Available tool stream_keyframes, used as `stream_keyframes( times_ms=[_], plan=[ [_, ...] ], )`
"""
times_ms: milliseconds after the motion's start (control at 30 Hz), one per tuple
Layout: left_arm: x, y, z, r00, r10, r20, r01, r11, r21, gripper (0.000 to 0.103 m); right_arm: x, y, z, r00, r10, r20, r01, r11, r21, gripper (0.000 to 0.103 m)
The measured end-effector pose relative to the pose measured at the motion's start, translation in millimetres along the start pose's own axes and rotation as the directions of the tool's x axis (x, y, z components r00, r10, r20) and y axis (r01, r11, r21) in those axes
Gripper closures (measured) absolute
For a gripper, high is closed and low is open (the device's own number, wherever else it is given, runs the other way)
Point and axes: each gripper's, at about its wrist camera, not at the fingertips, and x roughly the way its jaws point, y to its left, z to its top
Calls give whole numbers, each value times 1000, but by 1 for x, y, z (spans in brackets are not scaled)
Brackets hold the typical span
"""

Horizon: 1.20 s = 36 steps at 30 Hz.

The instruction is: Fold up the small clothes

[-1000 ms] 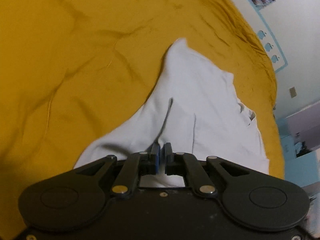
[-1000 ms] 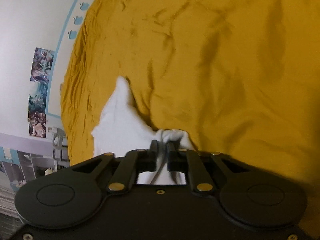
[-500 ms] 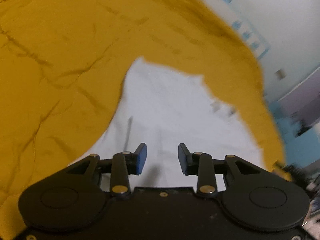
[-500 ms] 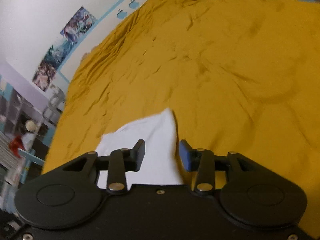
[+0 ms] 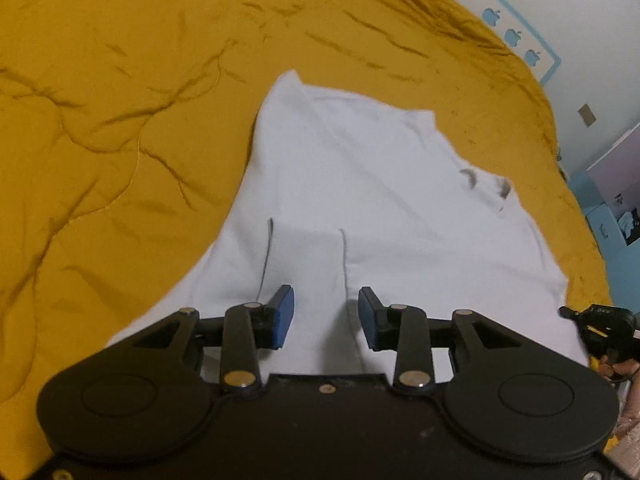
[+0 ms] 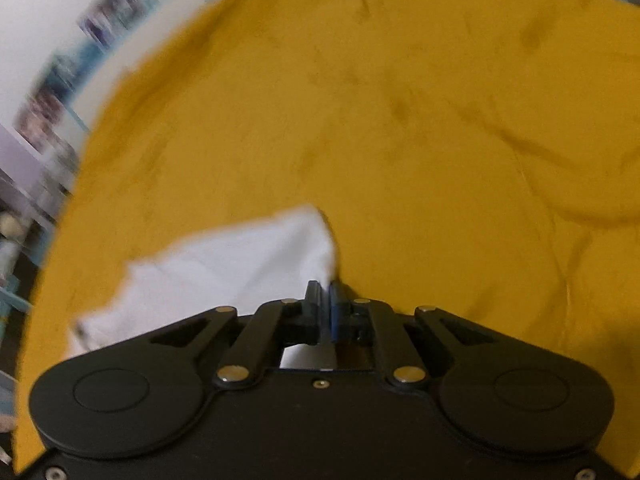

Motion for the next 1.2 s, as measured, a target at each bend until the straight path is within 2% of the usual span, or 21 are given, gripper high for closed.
stream_keyframes(
  times_ms=[67, 100, 133, 200, 267, 333, 433, 500, 567, 600, 633, 700, 767, 800, 833, 1000, 1100, 1200],
  plan=[
    [-2, 1, 2, 1000, -1, -7, 1, 1000, -9, 67, -12, 3, -4, 999, -12, 36, 13, 1000, -11, 98],
    [-8, -1, 3, 1000, -7, 2, 7, 1000, -10, 68, -22, 4, -5, 998, -6, 56, 6, 1000, -1, 86],
    [-16, -4, 4, 999, -24, 20, 25, 1000, -13, 68, -35, 6, -7, 997, 19, 80, -18, 1000, -11, 86],
    [-38, -9, -3, 995, -85, 50, 86, 996, -19, 64, -66, 14, -14, 987, 121, 107, -114, 991, -69, 86],
    [-49, -16, -10, 992, -109, 62, 110, 994, -11, 61, -90, 26, -27, 976, 209, 66, -199, 970, -137, 86],
    [-51, -21, -20, 992, -119, 42, 118, 993, 14, 59, -106, 36, -45, 968, 250, -2, -245, 946, -211, 86],
    [-36, -22, -32, 998, -56, -17, 56, 998, 30, 58, -111, 36, -78, 969, 229, -96, -247, 931, -268, 86],
    [-29, -17, -37, 999, -46, -19, 47, 998, 32, 56, -106, 29, -92, 979, 167, -120, -195, 939, -283, 86],
    [-25, -10, -40, 999, -53, -6, 53, 998, 29, 56, -97, 22, -98, 990, 85, -115, -117, 946, -302, 87],
    [-24, -4, -40, 998, -66, -6, 67, 998, 1, 56, -95, 19, -101, 995, 39, -93, -68, 943, -327, 93],
    [-24, 1, -40, 997, -81, -4, 81, 996, -38, 56, -96, 19, -106, 997, 18, -77, -45, 933, -356, 96],
    [-31, 3, -36, 996, -91, -14, 89, 993, -76, 56, -97, 14, -109, 997, 17, -73, -42, 934, -354, 97],
    [-50, 1, -28, 997, -73, -12, 73, 996, -56, 56, -108, 16, -104, 997, 23, -80, -47, 948, -315, 95],
    [-64, -1, -22, 998, -65, 6, 65, 997, -39, 57, -117, 17, -99, 996, 40, -82, -63, 954, -294, 86],
    [-83, 1, -18, 997, -69, 35, 69, 997, -21, 56, -131, 16, -99, 995, 64, -76, -83, 955, -285, 83],
    [-185, 16, -14, 983, -151, 105, 139, 984, 113, 52, -215, -1, -104, 975, 215, -65, -224, 935, -276, 73],
    [-228, 34, -34, 977, -200, 73, 185, 967, 177, 48, -259, -24, -117, 954, 299, -33, -297, 917, -267, 59],
    [-248, 66, -73, 969, -248, 3, 245, 959, 141, 47, -278, -56, -137, 927, 370, -65, -375, 904, -205, 57]
  ],
)
